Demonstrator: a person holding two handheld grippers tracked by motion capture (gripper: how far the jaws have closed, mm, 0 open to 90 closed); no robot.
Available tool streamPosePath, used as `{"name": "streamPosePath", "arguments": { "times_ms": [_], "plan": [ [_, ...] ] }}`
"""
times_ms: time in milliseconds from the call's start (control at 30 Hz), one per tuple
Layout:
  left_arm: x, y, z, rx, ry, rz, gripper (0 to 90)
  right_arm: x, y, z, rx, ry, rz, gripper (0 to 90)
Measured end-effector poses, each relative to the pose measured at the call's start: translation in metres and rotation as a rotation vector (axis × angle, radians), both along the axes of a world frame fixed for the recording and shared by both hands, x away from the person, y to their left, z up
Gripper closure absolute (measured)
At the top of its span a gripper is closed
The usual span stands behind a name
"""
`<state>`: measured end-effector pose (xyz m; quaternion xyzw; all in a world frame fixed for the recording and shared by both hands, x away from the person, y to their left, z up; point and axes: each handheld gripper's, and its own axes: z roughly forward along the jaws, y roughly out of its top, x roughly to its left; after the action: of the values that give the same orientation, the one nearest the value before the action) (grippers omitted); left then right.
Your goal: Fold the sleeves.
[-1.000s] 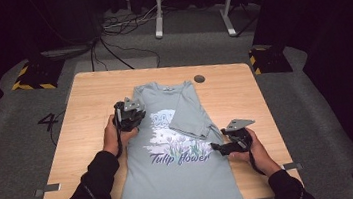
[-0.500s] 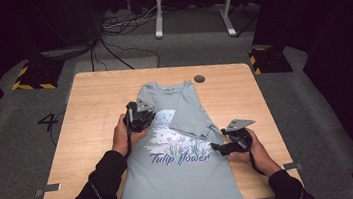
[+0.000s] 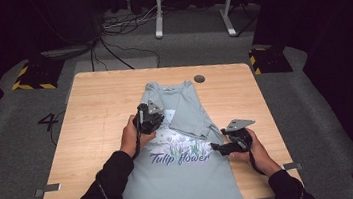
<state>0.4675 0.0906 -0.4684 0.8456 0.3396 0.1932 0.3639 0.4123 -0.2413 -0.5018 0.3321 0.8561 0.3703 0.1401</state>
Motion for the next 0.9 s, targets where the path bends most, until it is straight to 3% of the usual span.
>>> {"name": "streamPosePath", "arguments": {
  "times_ms": [67,567,733,900],
  "plan": [
    [0.0,-0.003,-0.001,0.019,0.0,-0.01,85.8,0.0,0.0,0.0,0.0,0.0,0.0,22.9],
    [-0.002,-0.014,-0.007,0.029,0.024,-0.049,83.6,0.0,0.0,0.0,0.0,0.0,-0.001,22.9],
    [-0.004,-0.019,-0.007,0.016,0.024,-0.066,77.2,0.0,0.0,0.0,0.001,-0.001,-0.001,23.0],
    [-0.01,-0.021,-0.004,-0.004,0.011,-0.071,60.3,0.0,0.0,0.0,0.002,-0.001,0.0,23.0]
  ]
}}
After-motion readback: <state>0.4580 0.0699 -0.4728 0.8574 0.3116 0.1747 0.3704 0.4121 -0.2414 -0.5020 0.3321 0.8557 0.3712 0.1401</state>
